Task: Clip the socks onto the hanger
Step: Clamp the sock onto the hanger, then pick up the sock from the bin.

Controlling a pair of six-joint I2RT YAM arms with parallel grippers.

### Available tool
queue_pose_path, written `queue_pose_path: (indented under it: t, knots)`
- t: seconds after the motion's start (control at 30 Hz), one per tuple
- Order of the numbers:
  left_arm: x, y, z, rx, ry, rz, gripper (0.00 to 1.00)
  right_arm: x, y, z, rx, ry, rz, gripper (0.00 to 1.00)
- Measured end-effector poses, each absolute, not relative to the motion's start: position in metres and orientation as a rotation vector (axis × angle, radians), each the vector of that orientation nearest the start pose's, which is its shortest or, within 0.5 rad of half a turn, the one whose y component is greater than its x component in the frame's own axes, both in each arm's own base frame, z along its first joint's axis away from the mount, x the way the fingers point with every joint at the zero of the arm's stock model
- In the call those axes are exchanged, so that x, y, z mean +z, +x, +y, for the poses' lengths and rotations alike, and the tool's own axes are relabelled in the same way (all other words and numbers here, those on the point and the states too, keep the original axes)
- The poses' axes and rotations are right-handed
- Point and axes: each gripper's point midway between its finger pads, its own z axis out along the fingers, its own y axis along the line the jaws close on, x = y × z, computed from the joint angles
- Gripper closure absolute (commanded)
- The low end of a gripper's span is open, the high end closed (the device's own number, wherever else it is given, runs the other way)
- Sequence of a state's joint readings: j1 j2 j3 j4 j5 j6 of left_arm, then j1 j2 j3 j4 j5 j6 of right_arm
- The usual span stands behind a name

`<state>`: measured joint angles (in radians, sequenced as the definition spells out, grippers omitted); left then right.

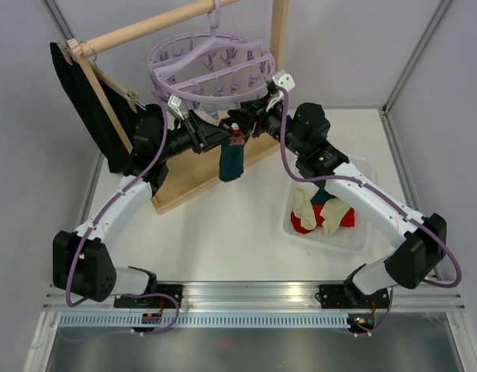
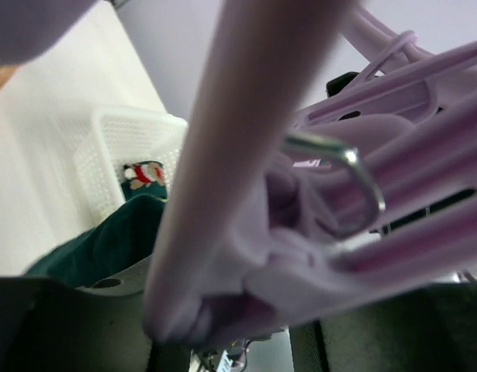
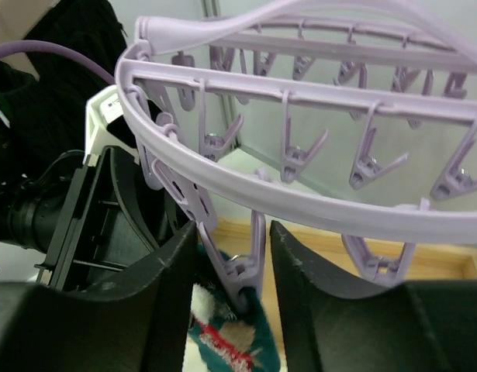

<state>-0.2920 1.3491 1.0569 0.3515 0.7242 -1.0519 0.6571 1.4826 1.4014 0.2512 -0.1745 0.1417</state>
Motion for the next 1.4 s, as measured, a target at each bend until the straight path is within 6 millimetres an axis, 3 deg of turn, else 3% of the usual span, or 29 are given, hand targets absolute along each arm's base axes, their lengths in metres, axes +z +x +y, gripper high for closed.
queue_pose_path:
  t: [0.27, 0.43, 0.57, 0.67, 0.8, 1.03, 1.13, 1.27, 1.4]
  knots:
    - [0.329, 0.339, -0.243, -1.446, -0.019, 1.831, 0.46, 0.403, 0.371, 0.318, 0.752, -0.431, 1.480, 0.31]
    - [0.330, 0.328, -0.231, -1.345, 0.015, 1.832, 0.45, 0.414, 0.359, 0.297, 0.739, -0.352, 1.516, 0.27]
    - [0.329, 0.320, -0.220, -1.248, 0.034, 1.828, 0.44, 0.430, 0.342, 0.259, 0.688, -0.208, 1.544, 0.24]
    - [0.320, 0.313, -0.210, -1.172, 0.033, 1.845, 0.43, 0.419, 0.330, 0.220, 0.598, -0.059, 1.602, 0.22]
    - [0.307, 0.306, -0.199, -1.090, 0.029, 1.876, 0.42, 0.368, 0.327, 0.172, 0.448, 0.113, 1.722, 0.22]
    - [0.295, 0.293, -0.187, -1.023, 0.021, 1.898, 0.42, 0.214, 0.341, 0.070, 0.087, 0.424, 2.039, 0.27]
    - [0.292, 0.290, -0.184, -1.006, 0.015, 1.907, 0.41, 0.177, 0.344, 0.059, 0.021, 0.468, 2.125, 0.30]
    - [0.292, 0.285, -0.180, -0.984, 0.014, 1.909, 0.39, 0.131, 0.348, 0.063, -0.008, 0.467, 2.231, 0.40]
    - [0.294, 0.280, -0.175, -0.961, 0.016, 1.904, 0.39, 0.094, 0.342, 0.059, -0.065, 0.489, 2.301, 0.40]
